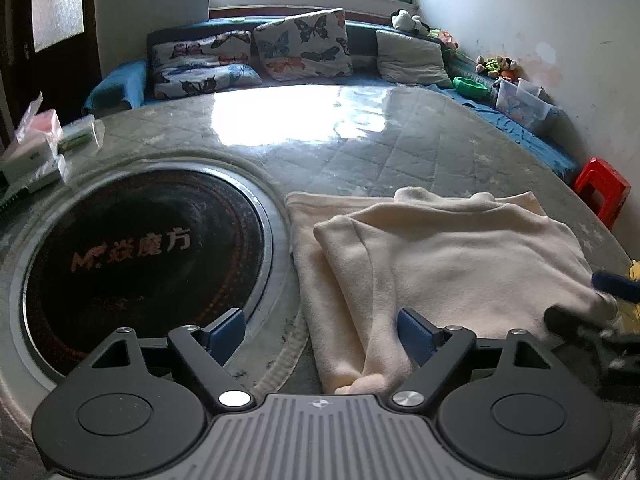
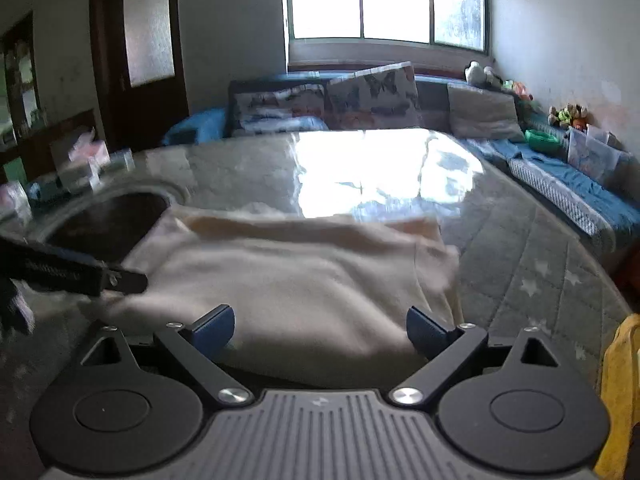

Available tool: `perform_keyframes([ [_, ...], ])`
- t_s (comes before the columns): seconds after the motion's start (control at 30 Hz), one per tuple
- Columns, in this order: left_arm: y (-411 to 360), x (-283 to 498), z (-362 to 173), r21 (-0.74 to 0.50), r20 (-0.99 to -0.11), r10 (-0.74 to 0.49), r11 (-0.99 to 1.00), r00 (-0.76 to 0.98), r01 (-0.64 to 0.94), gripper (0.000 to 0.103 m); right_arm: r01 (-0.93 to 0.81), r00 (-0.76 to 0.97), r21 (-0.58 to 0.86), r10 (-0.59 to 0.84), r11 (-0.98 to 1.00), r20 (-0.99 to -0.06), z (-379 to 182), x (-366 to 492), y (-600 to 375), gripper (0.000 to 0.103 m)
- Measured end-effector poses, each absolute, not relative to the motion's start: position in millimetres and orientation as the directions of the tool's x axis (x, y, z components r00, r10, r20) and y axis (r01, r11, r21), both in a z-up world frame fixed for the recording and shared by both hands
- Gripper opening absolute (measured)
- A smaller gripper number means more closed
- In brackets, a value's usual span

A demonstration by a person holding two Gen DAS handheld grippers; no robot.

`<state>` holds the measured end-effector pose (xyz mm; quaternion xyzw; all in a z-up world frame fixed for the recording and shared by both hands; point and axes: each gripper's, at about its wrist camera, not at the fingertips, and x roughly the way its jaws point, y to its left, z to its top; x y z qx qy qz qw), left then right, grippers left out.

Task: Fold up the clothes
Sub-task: 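Pull both open grippers back from the folded sweatshirt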

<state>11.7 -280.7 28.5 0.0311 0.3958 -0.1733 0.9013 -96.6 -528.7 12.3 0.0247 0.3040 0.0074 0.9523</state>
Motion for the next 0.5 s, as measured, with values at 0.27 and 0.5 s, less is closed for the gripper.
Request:
perform_keyframes([
  [0.27,-280,11,23,-0.068,-0.736,-0.266,0.944,0.623,0.324,0.086,-0.066,0.794,0.086,0.104,0.994,-0.598,12,-95,-515,0.095],
  [0.5,-273,6,29,-0.091,-0.729,-0.276,0.946,0.627,0.311,0.089,-0.065,0.794,0.047,0.081,0.997,-0.602,5,-96,-505,0.103],
])
